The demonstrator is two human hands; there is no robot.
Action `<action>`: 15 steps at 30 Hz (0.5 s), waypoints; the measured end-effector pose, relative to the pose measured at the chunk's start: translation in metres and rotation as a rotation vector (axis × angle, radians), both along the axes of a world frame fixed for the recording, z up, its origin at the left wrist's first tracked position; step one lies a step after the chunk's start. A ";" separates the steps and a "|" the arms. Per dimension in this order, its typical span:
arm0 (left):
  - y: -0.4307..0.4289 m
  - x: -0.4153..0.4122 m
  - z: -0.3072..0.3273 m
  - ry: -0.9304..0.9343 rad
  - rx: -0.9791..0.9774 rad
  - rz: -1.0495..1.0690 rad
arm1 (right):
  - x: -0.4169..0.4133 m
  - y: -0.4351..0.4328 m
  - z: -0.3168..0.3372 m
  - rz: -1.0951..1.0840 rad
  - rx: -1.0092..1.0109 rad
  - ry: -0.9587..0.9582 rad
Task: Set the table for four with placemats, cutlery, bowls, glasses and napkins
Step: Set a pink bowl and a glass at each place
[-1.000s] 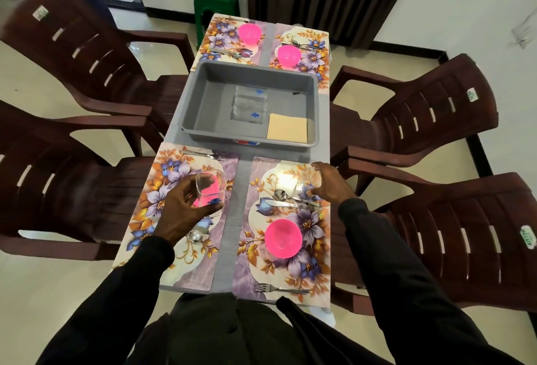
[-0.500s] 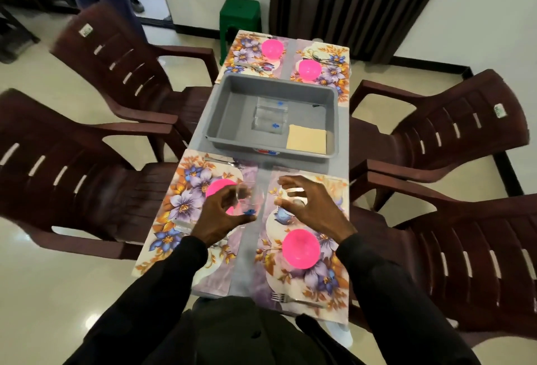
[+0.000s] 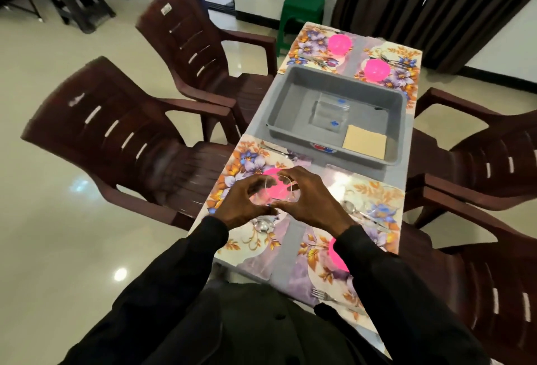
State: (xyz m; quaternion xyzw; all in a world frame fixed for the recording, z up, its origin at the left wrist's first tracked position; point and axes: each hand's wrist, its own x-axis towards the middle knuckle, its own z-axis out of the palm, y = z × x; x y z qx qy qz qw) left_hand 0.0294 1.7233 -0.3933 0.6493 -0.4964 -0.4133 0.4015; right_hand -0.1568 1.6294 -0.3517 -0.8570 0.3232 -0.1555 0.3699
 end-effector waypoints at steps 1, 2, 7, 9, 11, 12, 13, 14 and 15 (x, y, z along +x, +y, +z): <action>0.004 0.012 0.000 0.002 0.005 -0.002 | 0.010 0.004 0.000 -0.007 0.008 0.002; 0.008 0.024 0.001 -0.005 0.009 -0.003 | 0.018 0.007 -0.002 -0.017 0.014 0.000; 0.034 0.102 -0.007 0.021 0.040 0.049 | 0.056 0.033 -0.020 -0.121 0.049 0.059; 0.048 0.132 -0.012 0.044 0.049 0.082 | 0.069 0.047 -0.033 -0.156 0.067 0.135; 0.062 0.156 -0.016 0.064 0.039 0.100 | 0.082 0.061 -0.047 -0.179 0.080 0.184; 0.068 0.166 -0.017 0.072 0.027 0.108 | 0.088 0.069 -0.055 -0.189 0.084 0.198; 0.075 0.175 -0.018 0.084 0.020 0.109 | 0.095 0.078 -0.062 -0.198 0.085 0.221; 0.080 0.183 -0.021 0.096 0.015 0.106 | 0.100 0.087 -0.068 -0.205 0.083 0.238; 0.085 0.188 -0.023 0.100 0.022 0.099 | 0.104 0.094 -0.075 -0.212 0.083 0.259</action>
